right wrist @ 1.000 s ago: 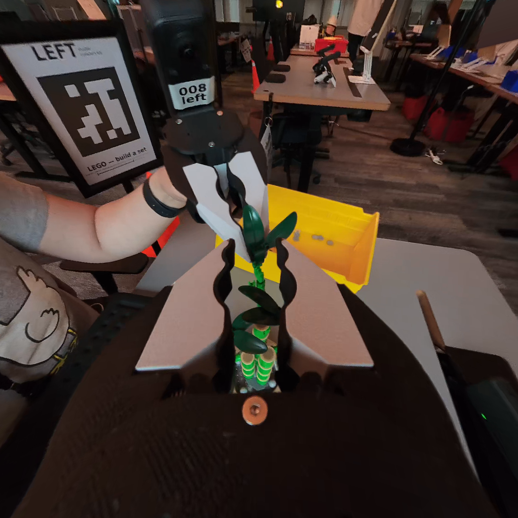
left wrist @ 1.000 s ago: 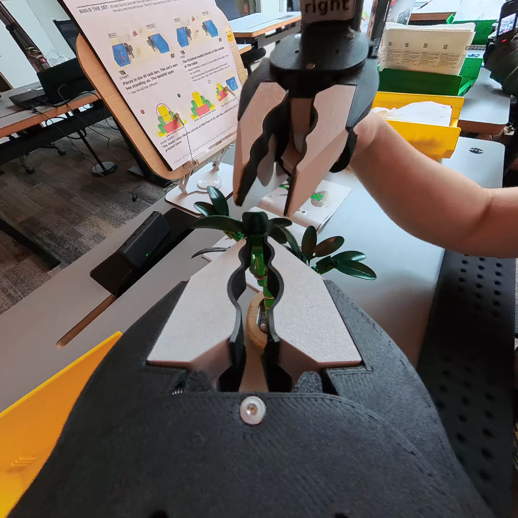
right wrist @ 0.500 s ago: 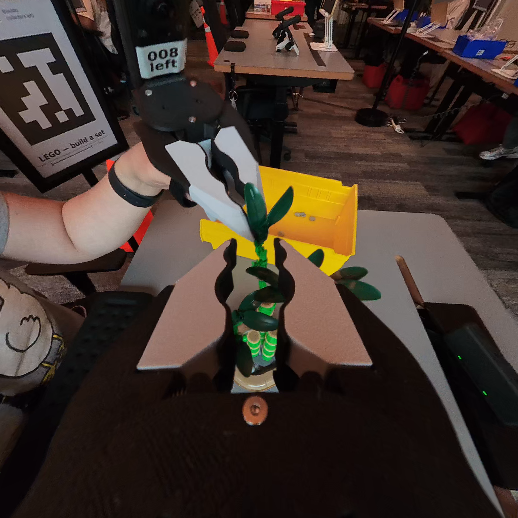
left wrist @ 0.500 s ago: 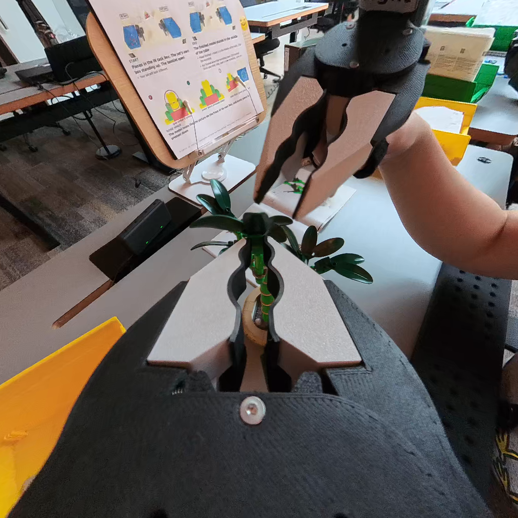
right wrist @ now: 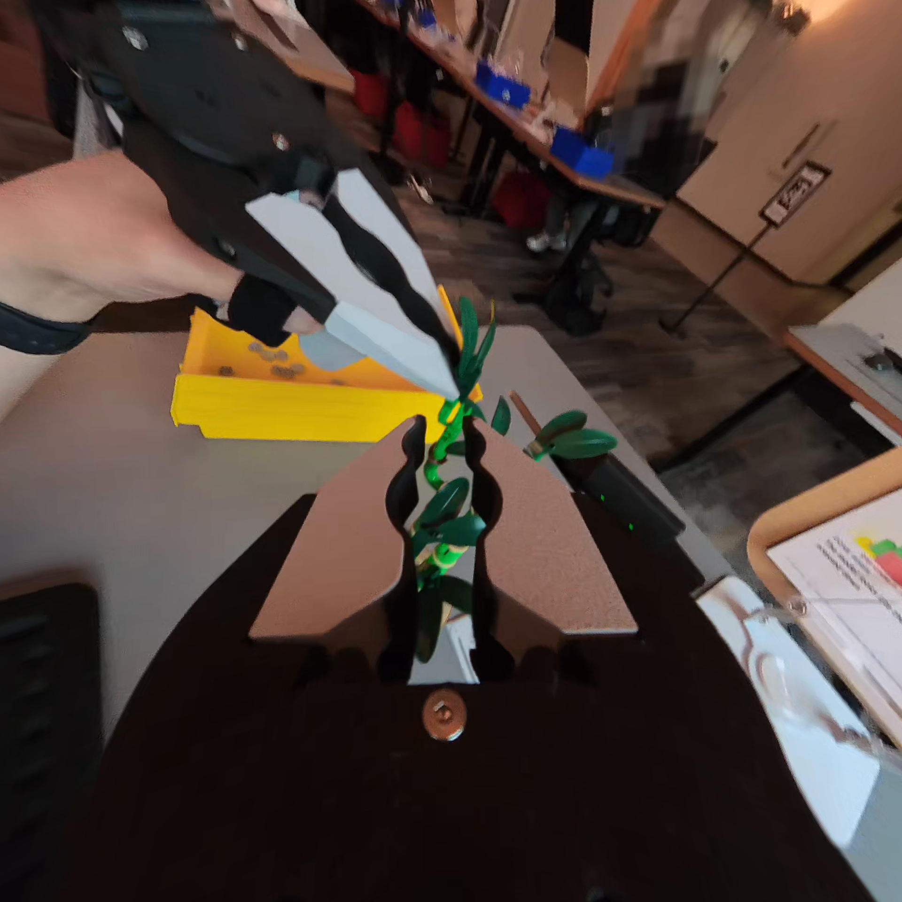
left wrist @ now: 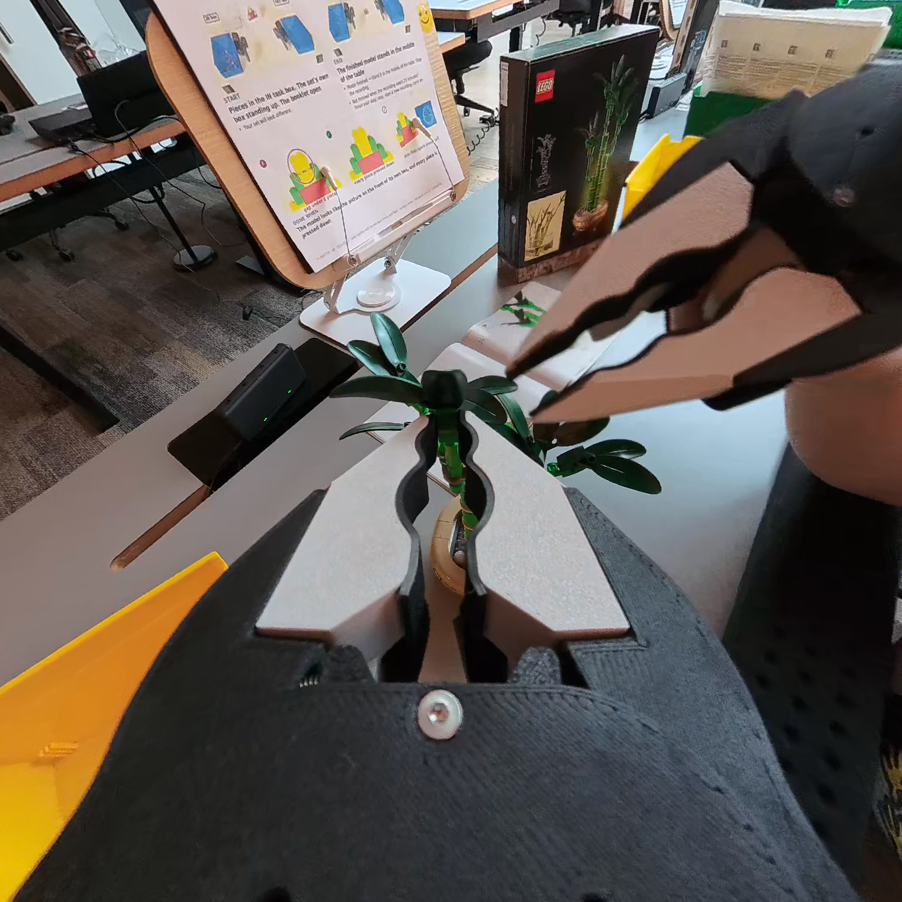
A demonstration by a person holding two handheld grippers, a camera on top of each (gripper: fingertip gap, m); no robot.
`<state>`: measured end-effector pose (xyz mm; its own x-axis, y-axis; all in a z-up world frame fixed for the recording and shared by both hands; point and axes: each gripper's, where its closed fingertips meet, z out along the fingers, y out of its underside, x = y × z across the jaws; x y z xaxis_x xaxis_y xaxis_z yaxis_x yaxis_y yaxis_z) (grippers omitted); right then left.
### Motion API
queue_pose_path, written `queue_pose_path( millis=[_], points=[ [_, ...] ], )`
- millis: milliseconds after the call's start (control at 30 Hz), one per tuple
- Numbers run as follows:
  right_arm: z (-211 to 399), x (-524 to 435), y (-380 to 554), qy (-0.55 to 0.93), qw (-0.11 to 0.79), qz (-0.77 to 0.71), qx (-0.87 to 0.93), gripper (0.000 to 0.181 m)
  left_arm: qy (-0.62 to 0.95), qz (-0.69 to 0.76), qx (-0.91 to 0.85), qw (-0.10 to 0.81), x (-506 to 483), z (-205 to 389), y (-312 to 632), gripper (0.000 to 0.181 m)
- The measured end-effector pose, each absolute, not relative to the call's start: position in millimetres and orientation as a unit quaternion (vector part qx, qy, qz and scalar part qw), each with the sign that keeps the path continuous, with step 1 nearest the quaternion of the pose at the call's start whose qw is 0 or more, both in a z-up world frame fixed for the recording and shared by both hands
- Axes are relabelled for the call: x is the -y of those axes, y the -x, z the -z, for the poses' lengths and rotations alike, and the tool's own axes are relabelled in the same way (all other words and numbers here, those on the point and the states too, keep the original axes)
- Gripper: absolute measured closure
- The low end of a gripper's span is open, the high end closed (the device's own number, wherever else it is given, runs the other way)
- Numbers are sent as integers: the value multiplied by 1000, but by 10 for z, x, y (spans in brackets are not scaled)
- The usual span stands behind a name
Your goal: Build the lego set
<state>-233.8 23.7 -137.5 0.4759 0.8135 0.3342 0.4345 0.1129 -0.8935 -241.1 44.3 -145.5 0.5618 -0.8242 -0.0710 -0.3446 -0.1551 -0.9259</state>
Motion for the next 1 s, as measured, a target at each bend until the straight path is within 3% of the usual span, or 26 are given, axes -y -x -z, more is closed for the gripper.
queue_pose_path(
  millis=[167,433,667,833,1000],
  points=[
    [1610,-227,2442,698,538,-184,435,167,722,248,-398,510,-446,1456,2426,175],
    [1458,-294,2454,692,612,-119,364,161,720,249,-404,506,-451,1460,2442,175],
    [1527,245,2745,676,609,-236,342,152,718,247,-415,500,-470,1463,2456,175],
    [1376,113,2554,654,670,-162,311,152,714,260,-411,503,-454,1464,2458,175],
    [1297,-142,2471,645,574,-142,483,144,704,244,-433,507,-448,1462,2444,175]
  ],
)
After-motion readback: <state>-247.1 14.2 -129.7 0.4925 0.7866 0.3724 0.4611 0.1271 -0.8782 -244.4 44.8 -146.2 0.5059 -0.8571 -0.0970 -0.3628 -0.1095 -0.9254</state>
